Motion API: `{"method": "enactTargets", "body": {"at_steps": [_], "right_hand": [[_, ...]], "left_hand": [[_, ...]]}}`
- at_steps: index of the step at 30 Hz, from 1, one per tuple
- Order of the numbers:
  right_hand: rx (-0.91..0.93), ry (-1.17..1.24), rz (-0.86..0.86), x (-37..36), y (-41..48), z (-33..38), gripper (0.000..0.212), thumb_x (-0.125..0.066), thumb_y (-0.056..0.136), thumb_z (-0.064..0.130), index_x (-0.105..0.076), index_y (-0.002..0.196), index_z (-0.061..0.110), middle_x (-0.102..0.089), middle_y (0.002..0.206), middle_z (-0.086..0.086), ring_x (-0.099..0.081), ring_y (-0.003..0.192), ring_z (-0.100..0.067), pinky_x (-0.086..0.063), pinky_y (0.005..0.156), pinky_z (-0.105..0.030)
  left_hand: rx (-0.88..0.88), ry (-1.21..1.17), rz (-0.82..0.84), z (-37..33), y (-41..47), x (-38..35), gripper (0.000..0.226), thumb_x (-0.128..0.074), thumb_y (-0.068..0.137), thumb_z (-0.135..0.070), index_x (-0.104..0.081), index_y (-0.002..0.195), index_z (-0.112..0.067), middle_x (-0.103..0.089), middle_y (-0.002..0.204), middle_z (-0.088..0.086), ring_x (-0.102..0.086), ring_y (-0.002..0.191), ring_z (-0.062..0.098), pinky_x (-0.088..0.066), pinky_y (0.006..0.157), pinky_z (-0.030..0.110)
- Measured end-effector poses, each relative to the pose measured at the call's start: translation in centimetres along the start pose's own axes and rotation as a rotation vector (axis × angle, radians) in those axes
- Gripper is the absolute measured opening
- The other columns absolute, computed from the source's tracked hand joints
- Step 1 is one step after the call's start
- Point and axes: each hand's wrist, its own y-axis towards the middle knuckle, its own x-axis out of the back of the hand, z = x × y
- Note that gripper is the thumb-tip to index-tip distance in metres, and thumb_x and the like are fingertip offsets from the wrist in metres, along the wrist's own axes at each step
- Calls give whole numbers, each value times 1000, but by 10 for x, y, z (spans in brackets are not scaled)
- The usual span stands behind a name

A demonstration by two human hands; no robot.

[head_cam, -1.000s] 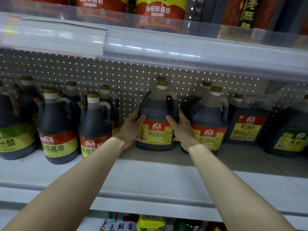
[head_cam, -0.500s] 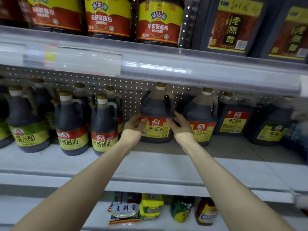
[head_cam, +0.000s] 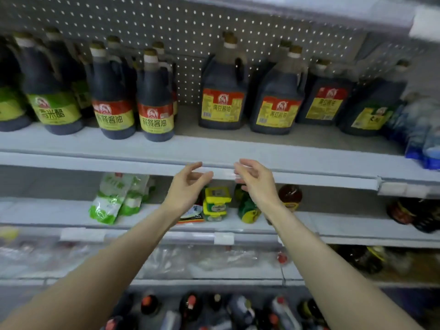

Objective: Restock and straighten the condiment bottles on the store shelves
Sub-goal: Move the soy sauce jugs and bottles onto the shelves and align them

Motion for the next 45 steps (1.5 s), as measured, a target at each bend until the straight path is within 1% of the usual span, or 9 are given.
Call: {"method": "enactTargets", "body": {"at_steps": [10,13,17,23,28,34,39,42,45], "right_hand": [[-165,14,49,-11,-92,-124,13,-63,93,27,-62,103,18,-68,86,3,-66,75,-11,-55,75,-29],[-223,30,65,-16,-129,-174,3,-63,93,22,-62,95,21,-67,82,0,-63,70,-12,-49,60,-16],[-335,10,106,-27,-175,-248,8,-64,92,25,-64,98,20,-70,88,-3,-67,75,-15,-56,72,-31],[-491,35,154,-55,-242,-346,10,-62,93,16,-64,100,8,-66,75,1,-63,61,-5,-49,59,-14],[-565,-16,183,-93,-287,-440,9,-66,91,18,-67,95,10,-67,80,0,-63,82,-18,-52,78,-37],[-626,-82,189,-144,-316,-537,25,-66,91,15,-65,110,0,-65,91,-2,-59,74,6,-44,68,-5],[-619,-93,139,-175,-326,-595,20,-69,88,15,-60,106,19,-62,92,13,-60,90,-7,-44,80,-10],[-606,-150,132,-192,-331,-626,42,-75,83,21,-60,122,13,-61,104,9,-60,104,-13,-46,95,-27],[-583,-173,117,-206,-336,-648,47,-79,79,23,-62,121,13,-64,99,9,-62,98,-11,-47,91,-22]], "left_hand": [[237,40,-11,128,-102,-11,41,-63,91,-25,-55,129,-10,-64,89,-4,-61,80,6,-46,72,19],[331,57,17,174,-140,-19,41,-63,92,-25,-54,129,-9,-63,96,5,-62,86,13,-47,65,15],[422,74,18,234,-192,-26,39,-65,91,-25,-56,126,-12,-62,90,1,-56,69,2,-45,63,14],[616,69,0,331,-258,-27,36,-65,89,-30,-58,121,-14,-68,95,4,-63,83,11,-47,69,20],[721,75,-20,412,-296,-26,24,-61,92,-32,-56,114,-21,-65,94,0,-61,84,13,-47,69,21],[812,84,-28,509,-322,-15,13,-60,93,-30,-59,104,-24,-67,98,8,-63,88,17,-47,72,24],[885,88,-43,578,-340,0,18,-59,94,-29,-60,109,-18,-68,95,3,-63,87,17,-48,70,22],[919,84,-60,614,-349,4,23,-59,94,-32,-60,113,-18,-68,95,4,-64,86,17,-47,70,24],[930,72,-51,637,-352,0,24,-57,95,-31,-59,114,-17,-67,97,6,-63,85,16,-49,71,22]]}}
